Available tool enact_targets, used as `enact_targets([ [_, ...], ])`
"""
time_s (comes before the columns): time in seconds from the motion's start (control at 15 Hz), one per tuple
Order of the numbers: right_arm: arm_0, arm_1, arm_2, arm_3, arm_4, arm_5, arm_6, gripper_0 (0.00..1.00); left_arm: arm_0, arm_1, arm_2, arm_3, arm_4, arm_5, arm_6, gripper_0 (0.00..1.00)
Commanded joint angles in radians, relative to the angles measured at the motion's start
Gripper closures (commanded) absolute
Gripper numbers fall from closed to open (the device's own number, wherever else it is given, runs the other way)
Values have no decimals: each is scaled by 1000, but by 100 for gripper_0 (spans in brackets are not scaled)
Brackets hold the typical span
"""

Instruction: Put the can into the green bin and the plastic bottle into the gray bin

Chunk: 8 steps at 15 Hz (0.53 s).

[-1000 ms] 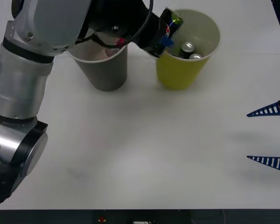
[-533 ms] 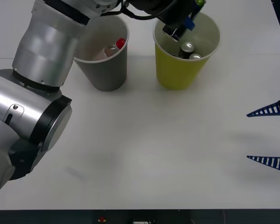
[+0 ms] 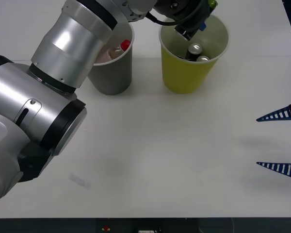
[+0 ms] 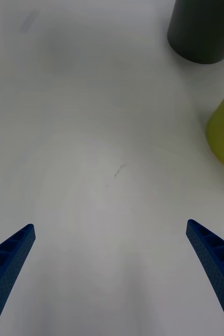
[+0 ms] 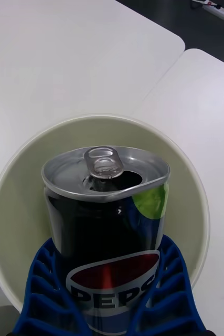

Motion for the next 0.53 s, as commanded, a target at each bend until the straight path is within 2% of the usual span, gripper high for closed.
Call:
enact_targets([
  [0.07, 0, 0, 0, 0, 0, 0, 0, 0, 0, 0, 0, 0, -1, 1, 0, 30],
  [0.13, 0, 0, 0, 0, 0, 0, 0, 0, 0, 0, 0, 0, -3, -1, 0, 0],
  [0.4, 0, 0, 0, 0, 0, 0, 0, 0, 2, 2, 3, 0, 14, -1, -23, 0],
  [0.53, 0, 0, 0, 0, 0, 0, 0, 0, 17, 20, 37, -13, 54, -5, -115, 0],
])
